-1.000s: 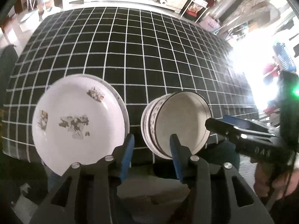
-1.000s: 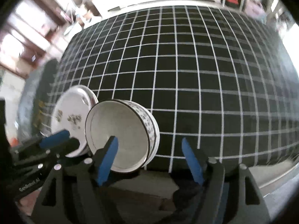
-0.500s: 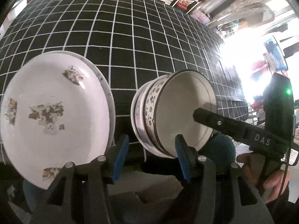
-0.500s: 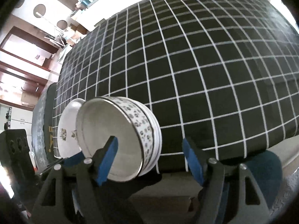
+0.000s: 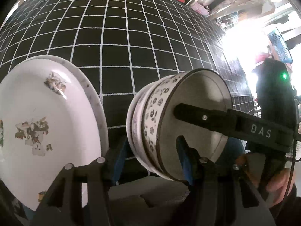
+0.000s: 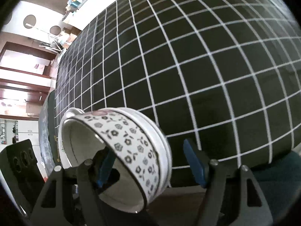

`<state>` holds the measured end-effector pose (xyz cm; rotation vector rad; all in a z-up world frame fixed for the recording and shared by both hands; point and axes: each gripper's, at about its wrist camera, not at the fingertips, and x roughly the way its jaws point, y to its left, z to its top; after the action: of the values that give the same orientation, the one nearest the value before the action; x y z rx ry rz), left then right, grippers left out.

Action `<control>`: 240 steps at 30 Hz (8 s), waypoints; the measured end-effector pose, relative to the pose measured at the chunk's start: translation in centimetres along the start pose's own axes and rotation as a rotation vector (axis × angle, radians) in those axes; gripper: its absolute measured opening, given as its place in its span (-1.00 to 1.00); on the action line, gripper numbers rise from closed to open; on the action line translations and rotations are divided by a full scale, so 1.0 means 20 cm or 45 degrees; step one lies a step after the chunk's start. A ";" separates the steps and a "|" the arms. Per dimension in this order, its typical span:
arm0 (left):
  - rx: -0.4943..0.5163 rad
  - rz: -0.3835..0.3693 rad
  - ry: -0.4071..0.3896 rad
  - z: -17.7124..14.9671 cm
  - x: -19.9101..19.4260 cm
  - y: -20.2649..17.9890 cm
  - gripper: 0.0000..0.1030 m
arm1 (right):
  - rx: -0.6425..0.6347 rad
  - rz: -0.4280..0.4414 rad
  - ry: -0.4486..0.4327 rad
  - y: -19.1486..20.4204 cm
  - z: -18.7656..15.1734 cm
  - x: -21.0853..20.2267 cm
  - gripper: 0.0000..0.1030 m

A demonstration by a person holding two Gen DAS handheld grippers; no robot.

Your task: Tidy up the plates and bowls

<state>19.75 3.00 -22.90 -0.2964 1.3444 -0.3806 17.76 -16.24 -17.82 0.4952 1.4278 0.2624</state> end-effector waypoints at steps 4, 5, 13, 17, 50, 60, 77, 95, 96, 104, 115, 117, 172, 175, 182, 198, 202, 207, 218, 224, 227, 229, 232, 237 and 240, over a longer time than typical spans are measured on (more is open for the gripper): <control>0.026 0.021 0.014 -0.01 0.02 0.00 -0.05 | 0.003 0.048 0.016 -0.01 0.01 0.01 0.45; 0.040 0.035 0.015 -0.01 0.03 -0.01 -0.05 | -0.001 0.053 0.016 -0.01 0.01 0.01 0.43; 0.082 0.062 -0.003 -0.01 0.09 -0.08 0.13 | -0.047 0.028 0.006 0.03 -0.01 0.03 0.30; 0.066 0.063 -0.011 0.00 0.10 -0.08 0.14 | -0.062 0.026 -0.007 0.04 -0.02 0.04 0.31; -0.049 0.101 -0.260 -0.01 -0.50 -0.05 0.17 | -0.280 -0.033 -0.116 0.57 0.03 -0.10 0.26; -0.218 0.143 -0.281 -0.04 -0.61 0.35 0.17 | -0.446 -0.044 -0.010 0.96 0.04 0.22 0.25; -0.272 0.157 -0.279 -0.10 -0.57 0.51 0.17 | -0.477 -0.077 0.060 1.04 0.03 0.42 0.23; -0.280 0.183 -0.299 -0.19 -0.61 0.52 0.16 | -0.432 0.086 0.040 0.87 0.07 0.33 0.17; -0.277 0.185 -0.301 -0.20 -0.61 0.51 0.16 | -0.436 0.087 0.030 0.86 0.06 0.32 0.13; -0.266 0.196 -0.294 -0.19 -0.59 0.47 0.16 | -0.464 0.110 0.006 0.83 0.03 0.31 -0.18; -0.264 0.225 -0.319 -0.21 -0.64 0.43 0.16 | -0.495 0.076 -0.046 0.87 0.00 0.25 -0.18; -0.260 0.242 -0.336 -0.22 -0.67 0.42 0.16 | -0.506 0.077 -0.052 0.88 -0.01 0.22 -0.17; 0.224 0.652 -1.150 -1.13 -1.24 -0.58 0.81 | -0.746 -0.265 -1.044 0.60 -1.01 -0.73 1.00; 0.227 0.648 -1.167 -1.14 -1.24 -0.58 0.81 | -0.758 -0.261 -1.052 0.60 -1.03 -0.74 1.00; 0.201 0.635 -1.172 -1.13 -1.24 -0.55 0.99 | -0.763 -0.248 -1.056 0.60 -1.04 -0.74 1.00; 0.209 0.653 -1.148 -1.12 -1.23 -0.54 0.99 | -0.775 -0.241 -1.043 0.60 -1.03 -0.72 1.00; 0.209 0.652 -1.145 -1.12 -1.23 -0.54 0.99 | -0.775 -0.235 -1.037 0.60 -1.03 -0.72 1.00; 0.209 0.651 -1.143 -1.12 -1.22 -0.53 0.99 | -0.773 -0.237 -1.031 0.60 -1.04 -0.71 1.00; 0.211 0.656 -1.136 -1.12 -1.22 -0.52 0.99 | -0.768 -0.238 -1.023 0.60 -1.03 -0.70 1.00; 0.215 0.656 -1.141 -1.13 -1.23 -0.53 0.99 | -0.766 -0.235 -1.019 0.60 -1.03 -0.70 1.00; 0.214 0.652 -1.139 -1.13 -1.23 -0.53 0.99 | -0.765 -0.238 -1.020 0.59 -1.04 -0.70 1.00; 0.215 0.652 -1.138 -1.13 -1.23 -0.53 0.99 | -0.765 -0.239 -1.020 0.59 -1.04 -0.70 1.00; 0.214 0.652 -1.139 -1.13 -1.23 -0.53 0.99 | -0.764 -0.240 -1.022 0.59 -1.04 -0.70 1.00; 0.215 0.643 -1.142 -1.12 -1.23 -0.53 0.99 | -0.761 -0.245 -1.025 0.58 -1.04 -0.71 1.00; 0.215 0.648 -1.139 -1.12 -1.23 -0.53 0.99 | -0.760 -0.245 -1.026 0.58 -1.04 -0.71 1.00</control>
<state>-7.68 4.23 -1.22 0.0372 0.4660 0.0826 -3.18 -9.19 -1.19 -0.0484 0.5544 0.2749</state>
